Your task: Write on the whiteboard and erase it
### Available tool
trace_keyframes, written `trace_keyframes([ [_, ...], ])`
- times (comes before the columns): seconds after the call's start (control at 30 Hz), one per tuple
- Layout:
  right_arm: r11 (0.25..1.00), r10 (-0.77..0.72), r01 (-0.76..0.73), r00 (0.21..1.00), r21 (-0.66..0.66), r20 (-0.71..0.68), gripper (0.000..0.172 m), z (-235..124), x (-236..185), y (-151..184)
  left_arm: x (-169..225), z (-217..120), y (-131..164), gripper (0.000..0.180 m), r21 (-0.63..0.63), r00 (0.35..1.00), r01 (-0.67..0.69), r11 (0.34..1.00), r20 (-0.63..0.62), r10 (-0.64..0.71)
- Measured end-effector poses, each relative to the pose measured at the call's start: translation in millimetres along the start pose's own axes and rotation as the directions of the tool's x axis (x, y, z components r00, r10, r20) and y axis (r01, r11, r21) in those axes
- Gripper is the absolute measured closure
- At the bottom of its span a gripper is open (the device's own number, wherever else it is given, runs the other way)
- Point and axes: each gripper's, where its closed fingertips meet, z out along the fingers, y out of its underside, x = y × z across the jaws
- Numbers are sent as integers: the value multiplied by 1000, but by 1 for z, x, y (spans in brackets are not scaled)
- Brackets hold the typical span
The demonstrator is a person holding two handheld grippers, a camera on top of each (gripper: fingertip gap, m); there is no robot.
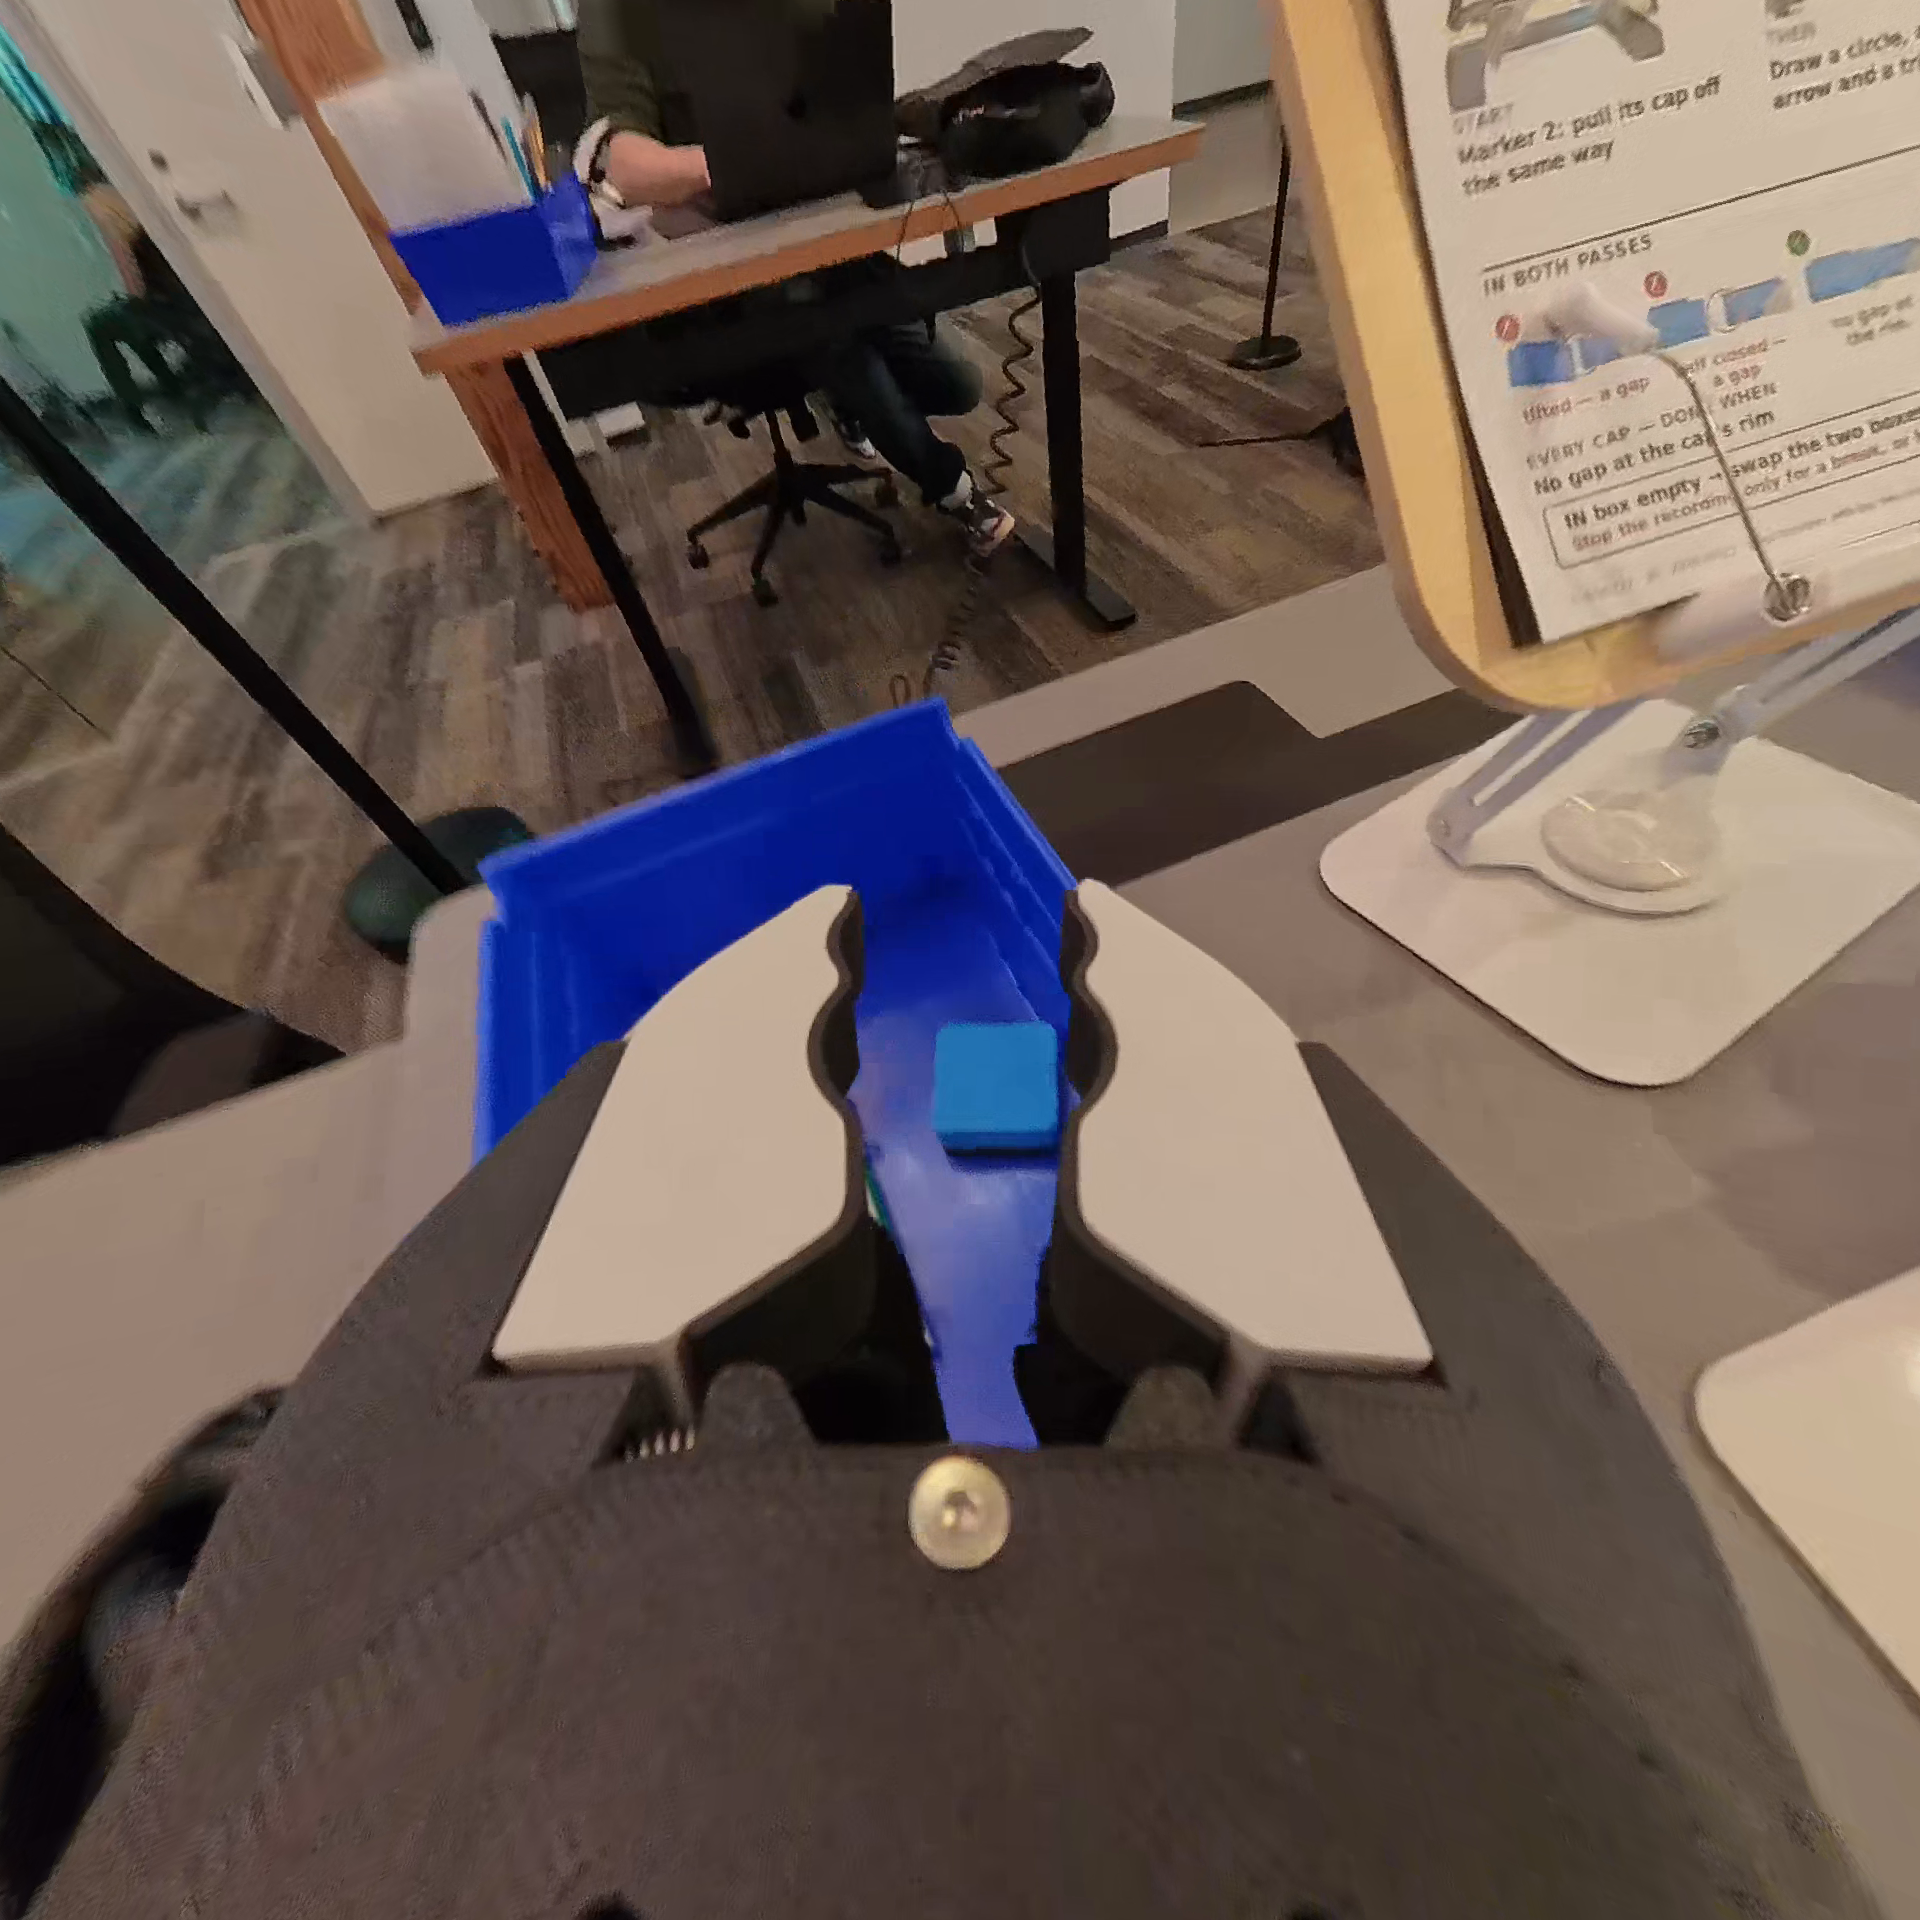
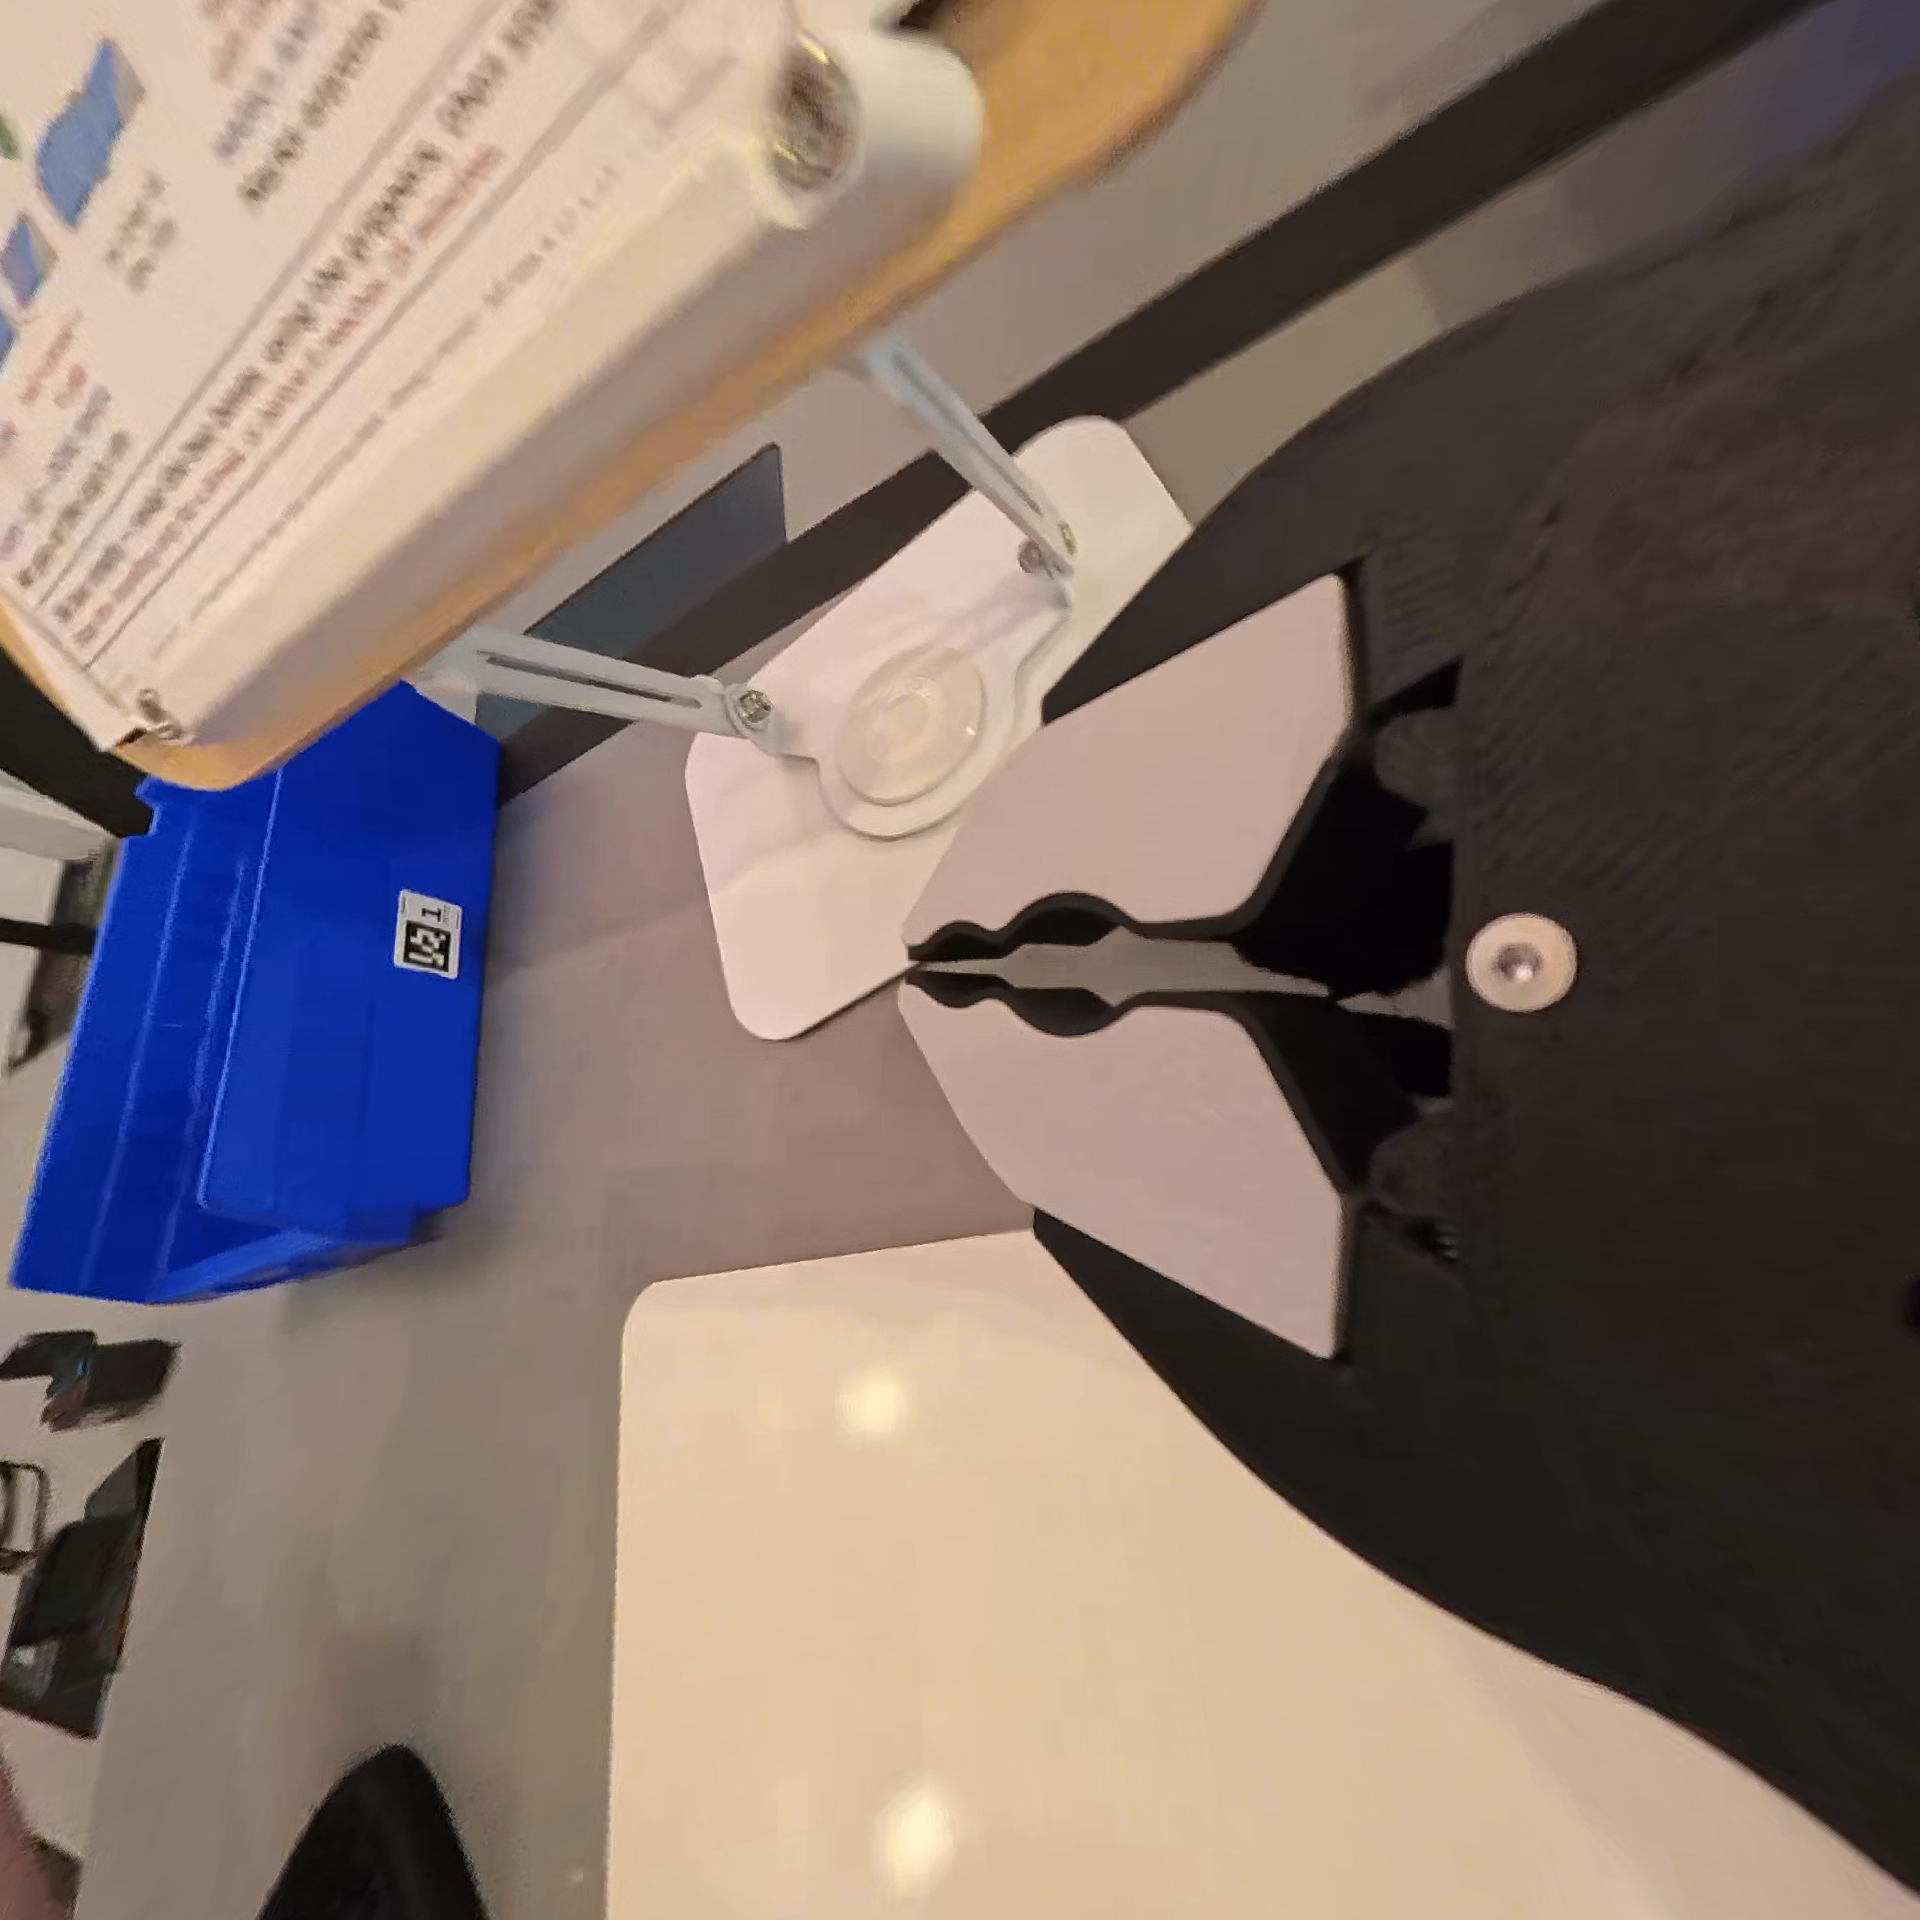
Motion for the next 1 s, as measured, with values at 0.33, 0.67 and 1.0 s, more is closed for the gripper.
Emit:
trace_keyframes([
  [0.33, 988, -36, 14, 990, 152, 138, 169, -16, -3, -33, 29, 26, -36, 142, 59, 978, -206, 977, -28, 208],
  [0.67, 970, -38, 13, 994, 241, 98, 168, -39, -4, -68, -35, 2, -14, 141, 15, 993, -110, 994, 52, 109],
  [1.0, 994, -4, 1, 1000, 112, 26, 154, -15, 10, -35, -14, 47, 61, 129, -292, 984, -170, 941, -103, 146],
])
